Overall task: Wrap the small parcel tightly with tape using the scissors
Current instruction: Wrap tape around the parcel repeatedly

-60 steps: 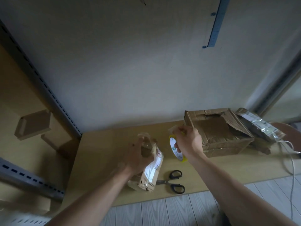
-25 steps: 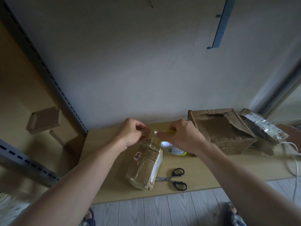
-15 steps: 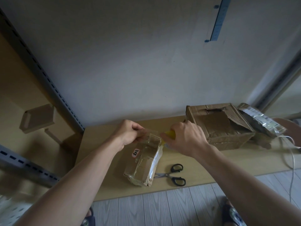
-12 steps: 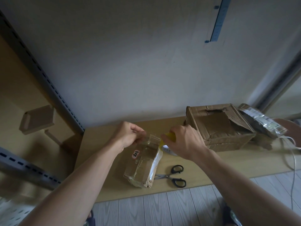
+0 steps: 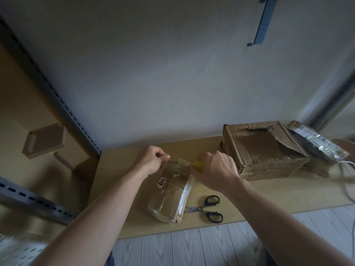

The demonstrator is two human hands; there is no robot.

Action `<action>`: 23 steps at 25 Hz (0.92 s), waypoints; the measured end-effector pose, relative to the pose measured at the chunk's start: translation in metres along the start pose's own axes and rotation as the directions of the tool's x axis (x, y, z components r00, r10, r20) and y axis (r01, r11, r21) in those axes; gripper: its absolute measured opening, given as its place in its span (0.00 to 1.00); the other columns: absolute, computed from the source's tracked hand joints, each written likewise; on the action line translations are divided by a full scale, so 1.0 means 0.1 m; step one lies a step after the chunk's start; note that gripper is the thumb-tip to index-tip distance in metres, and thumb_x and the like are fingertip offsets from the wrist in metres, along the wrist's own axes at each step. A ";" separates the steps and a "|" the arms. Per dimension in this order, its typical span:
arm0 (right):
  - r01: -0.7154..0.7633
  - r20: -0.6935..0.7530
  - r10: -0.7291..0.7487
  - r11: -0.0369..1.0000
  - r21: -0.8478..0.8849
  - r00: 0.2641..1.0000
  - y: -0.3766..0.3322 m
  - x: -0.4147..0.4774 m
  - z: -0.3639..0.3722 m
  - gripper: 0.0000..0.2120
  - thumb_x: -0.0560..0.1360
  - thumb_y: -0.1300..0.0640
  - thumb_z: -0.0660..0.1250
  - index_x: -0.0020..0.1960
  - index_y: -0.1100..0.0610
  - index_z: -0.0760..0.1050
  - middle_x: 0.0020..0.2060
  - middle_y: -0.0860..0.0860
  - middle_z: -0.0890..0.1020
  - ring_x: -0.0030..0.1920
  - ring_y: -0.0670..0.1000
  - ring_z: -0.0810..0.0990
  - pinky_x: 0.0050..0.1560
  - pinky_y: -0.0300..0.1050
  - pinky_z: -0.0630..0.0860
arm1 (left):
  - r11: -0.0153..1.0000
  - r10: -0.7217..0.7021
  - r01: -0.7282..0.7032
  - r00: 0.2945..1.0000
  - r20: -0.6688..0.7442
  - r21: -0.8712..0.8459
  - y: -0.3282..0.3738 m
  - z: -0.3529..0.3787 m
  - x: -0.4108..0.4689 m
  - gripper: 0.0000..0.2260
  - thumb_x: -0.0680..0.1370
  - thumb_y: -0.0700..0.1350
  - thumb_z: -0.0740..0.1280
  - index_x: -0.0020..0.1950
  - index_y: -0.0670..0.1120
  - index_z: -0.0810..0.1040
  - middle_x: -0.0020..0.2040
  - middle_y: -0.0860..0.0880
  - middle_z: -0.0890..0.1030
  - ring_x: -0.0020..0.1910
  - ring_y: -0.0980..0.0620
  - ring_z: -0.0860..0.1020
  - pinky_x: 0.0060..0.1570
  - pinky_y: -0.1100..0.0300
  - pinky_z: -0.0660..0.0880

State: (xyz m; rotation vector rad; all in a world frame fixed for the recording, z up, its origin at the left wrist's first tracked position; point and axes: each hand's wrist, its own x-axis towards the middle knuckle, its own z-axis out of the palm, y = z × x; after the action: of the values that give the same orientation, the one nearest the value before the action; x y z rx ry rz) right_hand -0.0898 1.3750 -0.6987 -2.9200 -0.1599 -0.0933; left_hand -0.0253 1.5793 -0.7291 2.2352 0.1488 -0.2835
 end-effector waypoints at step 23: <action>-0.089 0.093 0.075 0.984 0.156 0.993 0.14 0.05 0.41 0.21 0.76 0.38 0.61 0.36 0.54 0.75 0.29 0.48 0.81 0.30 0.52 0.79 0.28 0.40 0.71 | 0.936 -0.210 0.235 0.970 0.121 -0.262 -0.20 0.19 0.01 0.07 0.79 0.44 0.70 0.42 0.43 0.79 0.34 0.48 0.77 0.31 0.53 0.73 0.30 0.64 0.70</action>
State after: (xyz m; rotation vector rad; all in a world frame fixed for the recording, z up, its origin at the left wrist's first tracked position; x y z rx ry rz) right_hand -0.0815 1.3705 -0.7412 -2.7666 -0.0580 0.0569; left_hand -0.0314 1.5771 -0.7564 1.9261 0.3719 -0.4589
